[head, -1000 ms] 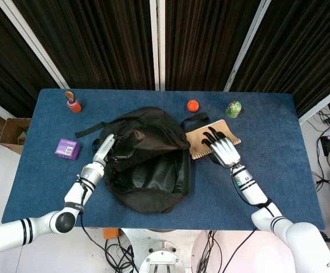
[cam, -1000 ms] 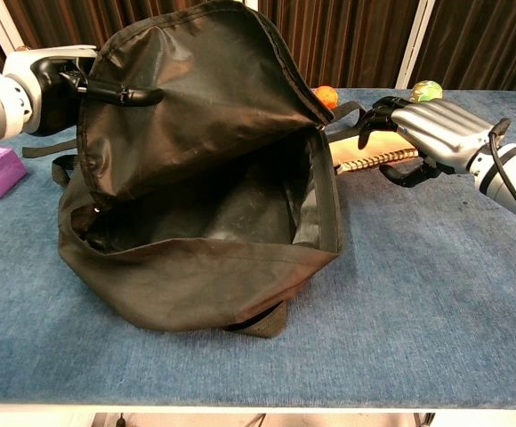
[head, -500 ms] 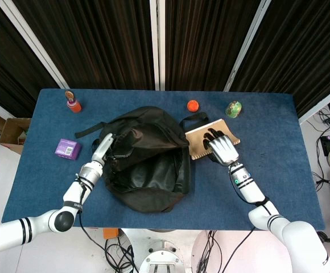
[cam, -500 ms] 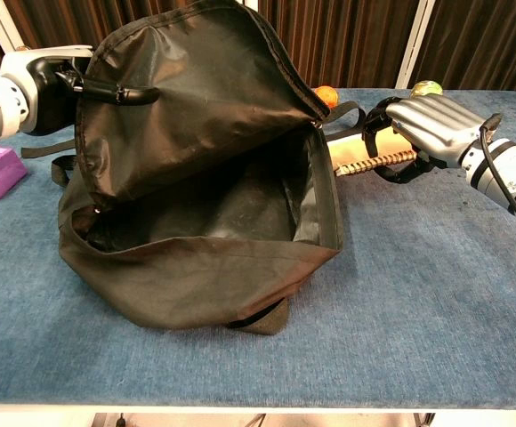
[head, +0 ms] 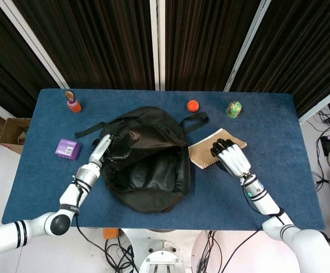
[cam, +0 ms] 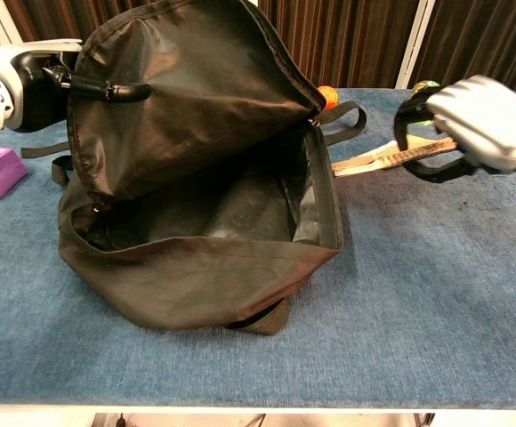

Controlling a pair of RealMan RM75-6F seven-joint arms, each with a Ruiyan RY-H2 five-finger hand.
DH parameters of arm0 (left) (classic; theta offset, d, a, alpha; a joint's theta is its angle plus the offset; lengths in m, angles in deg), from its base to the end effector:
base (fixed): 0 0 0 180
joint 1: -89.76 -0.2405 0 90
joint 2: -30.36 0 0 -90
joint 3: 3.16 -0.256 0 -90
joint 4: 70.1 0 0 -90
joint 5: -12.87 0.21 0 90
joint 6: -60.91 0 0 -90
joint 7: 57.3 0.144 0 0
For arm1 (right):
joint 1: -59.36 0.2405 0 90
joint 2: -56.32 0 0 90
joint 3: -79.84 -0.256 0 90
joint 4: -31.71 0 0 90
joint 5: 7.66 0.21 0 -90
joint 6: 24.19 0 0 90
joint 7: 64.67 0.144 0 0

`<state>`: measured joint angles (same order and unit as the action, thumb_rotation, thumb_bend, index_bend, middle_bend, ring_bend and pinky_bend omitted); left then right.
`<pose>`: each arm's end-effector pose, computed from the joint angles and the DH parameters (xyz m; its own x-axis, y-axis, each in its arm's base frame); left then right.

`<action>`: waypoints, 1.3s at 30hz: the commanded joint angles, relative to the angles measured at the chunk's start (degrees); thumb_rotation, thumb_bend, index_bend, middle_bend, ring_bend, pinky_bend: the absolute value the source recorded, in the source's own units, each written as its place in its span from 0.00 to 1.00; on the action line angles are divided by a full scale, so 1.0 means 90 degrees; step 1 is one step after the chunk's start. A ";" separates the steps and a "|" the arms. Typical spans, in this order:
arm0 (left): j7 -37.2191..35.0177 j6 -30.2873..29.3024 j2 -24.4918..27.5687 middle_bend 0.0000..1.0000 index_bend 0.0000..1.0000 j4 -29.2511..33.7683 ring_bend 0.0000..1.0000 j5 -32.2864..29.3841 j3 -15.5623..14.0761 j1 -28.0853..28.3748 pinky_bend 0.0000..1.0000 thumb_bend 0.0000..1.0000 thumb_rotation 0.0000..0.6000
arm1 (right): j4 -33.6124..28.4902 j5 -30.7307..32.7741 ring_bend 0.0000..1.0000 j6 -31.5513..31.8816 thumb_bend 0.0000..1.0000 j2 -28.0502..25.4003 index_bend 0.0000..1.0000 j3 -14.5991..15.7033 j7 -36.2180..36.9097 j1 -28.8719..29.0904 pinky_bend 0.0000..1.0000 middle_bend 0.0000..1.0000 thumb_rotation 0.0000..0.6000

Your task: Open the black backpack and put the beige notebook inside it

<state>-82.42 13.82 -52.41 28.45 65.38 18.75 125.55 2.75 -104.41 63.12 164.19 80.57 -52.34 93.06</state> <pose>-0.1328 0.3360 0.0168 -0.5799 0.4290 0.6926 0.7997 0.1375 0.5844 -0.2370 -0.3279 -0.0094 0.4741 0.2213 0.8522 -0.6470 -0.5690 0.5077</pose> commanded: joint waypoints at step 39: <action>-0.0761 0.1026 0.1163 0.57 0.59 0.0914 0.47 -0.0977 0.0579 0.0101 0.41 0.42 1.00 | 0.0589 -0.1614 0.42 0.1189 0.63 0.0852 0.85 0.0117 0.0182 0.1786 0.68 0.59 1.00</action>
<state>-88.95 22.78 -42.16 36.54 56.36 23.88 126.66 4.19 -120.54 76.78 169.20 81.87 -52.99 108.28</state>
